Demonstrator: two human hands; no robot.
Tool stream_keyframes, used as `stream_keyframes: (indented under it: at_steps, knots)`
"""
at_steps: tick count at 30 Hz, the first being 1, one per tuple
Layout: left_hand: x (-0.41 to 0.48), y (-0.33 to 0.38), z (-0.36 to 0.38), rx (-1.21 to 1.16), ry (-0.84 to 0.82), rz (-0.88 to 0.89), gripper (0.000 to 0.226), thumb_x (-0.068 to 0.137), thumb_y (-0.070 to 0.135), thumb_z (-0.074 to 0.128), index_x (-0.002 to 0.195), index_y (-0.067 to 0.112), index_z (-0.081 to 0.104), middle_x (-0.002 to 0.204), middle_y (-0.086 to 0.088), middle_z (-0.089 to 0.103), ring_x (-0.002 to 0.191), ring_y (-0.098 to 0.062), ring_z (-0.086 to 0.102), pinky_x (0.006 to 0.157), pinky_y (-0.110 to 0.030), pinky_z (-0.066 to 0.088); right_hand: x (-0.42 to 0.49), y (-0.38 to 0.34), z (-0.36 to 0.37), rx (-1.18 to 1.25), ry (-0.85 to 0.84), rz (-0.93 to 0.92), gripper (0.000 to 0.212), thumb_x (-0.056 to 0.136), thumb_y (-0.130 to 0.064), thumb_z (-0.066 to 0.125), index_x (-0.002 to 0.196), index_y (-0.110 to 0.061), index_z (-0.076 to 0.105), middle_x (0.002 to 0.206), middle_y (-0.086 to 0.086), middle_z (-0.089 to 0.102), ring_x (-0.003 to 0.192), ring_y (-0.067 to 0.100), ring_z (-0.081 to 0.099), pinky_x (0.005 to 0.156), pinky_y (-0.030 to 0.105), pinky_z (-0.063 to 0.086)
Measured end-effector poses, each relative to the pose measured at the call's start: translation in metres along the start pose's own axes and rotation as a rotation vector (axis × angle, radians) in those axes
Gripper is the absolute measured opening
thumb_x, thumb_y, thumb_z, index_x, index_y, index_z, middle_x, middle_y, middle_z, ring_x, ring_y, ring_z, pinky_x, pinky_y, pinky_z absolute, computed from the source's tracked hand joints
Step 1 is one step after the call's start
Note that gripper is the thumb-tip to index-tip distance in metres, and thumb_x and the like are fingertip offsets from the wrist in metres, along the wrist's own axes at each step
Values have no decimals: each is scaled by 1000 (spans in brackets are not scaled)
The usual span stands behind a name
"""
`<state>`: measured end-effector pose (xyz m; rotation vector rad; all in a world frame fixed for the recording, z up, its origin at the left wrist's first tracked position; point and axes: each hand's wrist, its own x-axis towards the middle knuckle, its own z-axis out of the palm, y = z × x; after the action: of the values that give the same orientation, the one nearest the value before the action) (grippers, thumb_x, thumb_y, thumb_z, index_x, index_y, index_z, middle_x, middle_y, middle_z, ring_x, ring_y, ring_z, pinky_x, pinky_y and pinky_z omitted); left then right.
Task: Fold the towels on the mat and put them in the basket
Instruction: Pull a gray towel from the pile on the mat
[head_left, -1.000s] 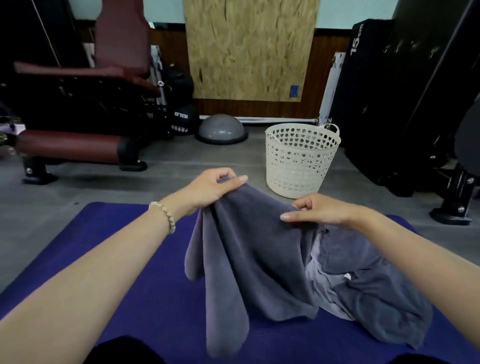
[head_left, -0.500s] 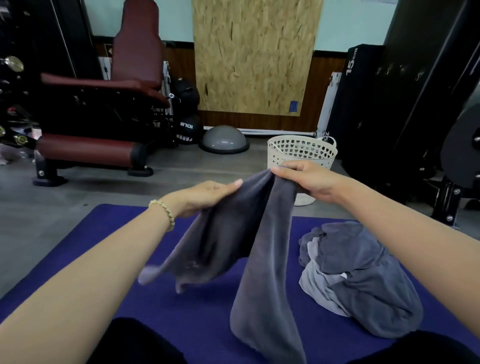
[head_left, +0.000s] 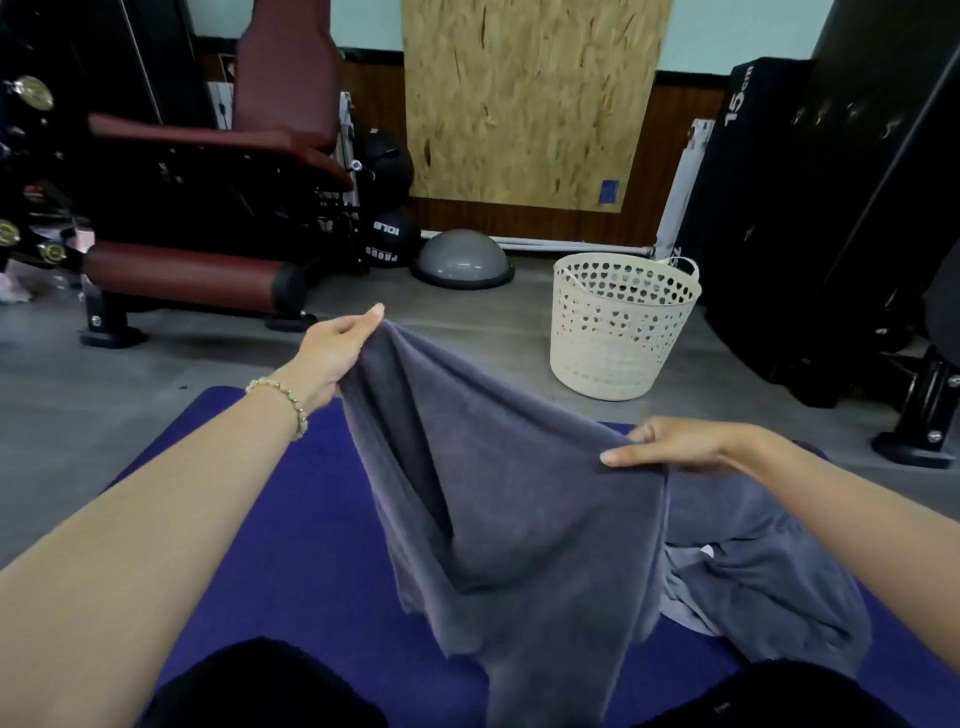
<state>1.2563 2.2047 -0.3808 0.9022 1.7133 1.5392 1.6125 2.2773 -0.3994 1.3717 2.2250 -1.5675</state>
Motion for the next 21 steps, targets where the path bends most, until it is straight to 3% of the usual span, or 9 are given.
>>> stream_keyframes:
  at_steps: [4,6,8,9,12,16,19,21]
  knots:
    - [37,-29,-14,-53,118,-91,23,88,47,62,83,26,65,91,2,67,92,-16,60,85,-31,49,33,7,-16,176,165,-35,72,51,-64,81,91,-5,75,102,14,73,97,24,66,91,35,48]
    - [53,-30,-14,-65,120,-117,21,90,45,61,86,25,64,96,1,67,91,-17,61,78,-30,51,54,-2,-27,318,323,-108,67,50,-63,82,88,-7,76,97,10,75,98,22,66,92,33,47]
    - [71,-19,-11,-93,149,-85,22,91,43,60,80,24,63,89,-1,65,81,-17,59,72,-31,53,68,-22,-39,435,457,-227,34,73,-46,75,75,-12,76,83,1,75,95,19,66,88,27,49]
    - [81,-12,-10,-123,168,-50,24,91,43,61,76,23,62,88,-3,64,82,-18,59,79,-34,54,75,-34,-47,473,520,-274,26,82,-38,70,73,-14,75,78,-2,75,92,18,65,84,24,49]
    - [104,14,-15,-135,195,73,31,90,46,60,68,24,61,81,-2,62,86,-19,57,88,-37,52,86,-66,-72,542,655,-377,23,88,-36,66,73,-19,73,80,-7,73,94,16,64,88,27,50]
    - [119,25,-23,-66,200,128,35,86,54,60,66,27,68,90,-7,62,84,-21,58,83,-37,52,105,-79,-84,523,703,-411,27,83,-45,68,69,-22,75,89,-6,74,102,17,64,95,33,46]
    - [121,-6,-21,7,185,87,34,91,51,56,78,21,65,89,-7,63,80,-20,58,74,-32,51,133,-62,-63,497,673,-394,31,86,-42,66,69,-17,72,78,-9,73,84,8,64,77,19,50]
    - [119,-48,-18,109,147,18,37,92,49,55,85,14,66,85,-7,61,78,-18,55,71,-30,46,157,-38,-38,444,623,-329,35,86,-43,65,74,-11,70,74,-2,71,75,9,63,65,16,49]
